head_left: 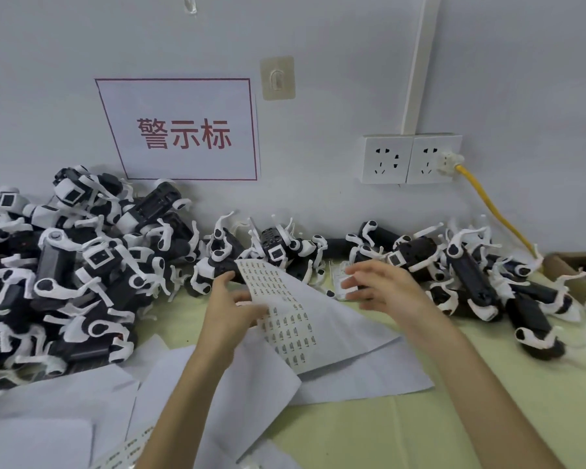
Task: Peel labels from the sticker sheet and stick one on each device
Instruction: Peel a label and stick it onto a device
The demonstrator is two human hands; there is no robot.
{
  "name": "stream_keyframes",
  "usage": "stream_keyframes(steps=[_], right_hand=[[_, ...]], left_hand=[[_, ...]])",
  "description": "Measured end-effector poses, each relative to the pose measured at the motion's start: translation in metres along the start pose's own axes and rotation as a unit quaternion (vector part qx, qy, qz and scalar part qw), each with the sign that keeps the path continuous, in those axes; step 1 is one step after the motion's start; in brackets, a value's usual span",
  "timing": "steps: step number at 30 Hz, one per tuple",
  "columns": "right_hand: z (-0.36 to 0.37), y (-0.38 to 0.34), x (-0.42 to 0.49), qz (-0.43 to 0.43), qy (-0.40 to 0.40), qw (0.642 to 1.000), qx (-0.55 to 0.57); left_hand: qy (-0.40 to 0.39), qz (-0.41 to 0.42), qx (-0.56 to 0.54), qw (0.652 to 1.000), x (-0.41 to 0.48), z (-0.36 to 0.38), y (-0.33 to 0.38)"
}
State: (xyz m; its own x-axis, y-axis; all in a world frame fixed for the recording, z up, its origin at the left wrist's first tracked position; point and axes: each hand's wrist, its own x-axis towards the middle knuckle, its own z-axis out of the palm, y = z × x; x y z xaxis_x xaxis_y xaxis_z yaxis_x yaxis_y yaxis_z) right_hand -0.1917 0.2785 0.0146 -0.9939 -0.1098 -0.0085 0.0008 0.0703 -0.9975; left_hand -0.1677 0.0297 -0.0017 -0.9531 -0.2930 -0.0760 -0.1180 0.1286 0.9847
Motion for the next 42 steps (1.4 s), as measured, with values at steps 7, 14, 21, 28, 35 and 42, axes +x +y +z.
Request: stream_keyframes(steps=[7,14,21,28,35,42], right_hand=[[0.035,-0.009,-0.012,-0.148,-0.051,0.978,-0.139],[0.053,-0.006,-0.02,-0.209,-0.01,0.96,-0.188],[0.054,-0.012,-0.021,-0.279,0.048,0.936,-0.207],[0.053,-0.016,-0.023,-0.293,0.045,0.934,-0.2],[0.057,-0.012,-0.022,-0.327,0.064,0.922,-0.198],[0.06,-0.008,-0.023,-0.362,0.102,0.906,-0.196]], left_hand=[[-0.098,-0.025,-0.199,0.975,-0.012,0.011,0.018],[-0.18,-0.042,-0.248,0.951,-0.024,0.017,0.026],[-0.15,-0.014,-0.231,0.961,-0.029,0.016,0.036],[-0.148,0.005,-0.269,0.952,-0.034,0.014,0.041],[-0.152,0.028,-0.267,0.951,-0.033,0.013,0.042],[-0.115,0.044,-0.259,0.958,-0.034,0.015,0.042]])
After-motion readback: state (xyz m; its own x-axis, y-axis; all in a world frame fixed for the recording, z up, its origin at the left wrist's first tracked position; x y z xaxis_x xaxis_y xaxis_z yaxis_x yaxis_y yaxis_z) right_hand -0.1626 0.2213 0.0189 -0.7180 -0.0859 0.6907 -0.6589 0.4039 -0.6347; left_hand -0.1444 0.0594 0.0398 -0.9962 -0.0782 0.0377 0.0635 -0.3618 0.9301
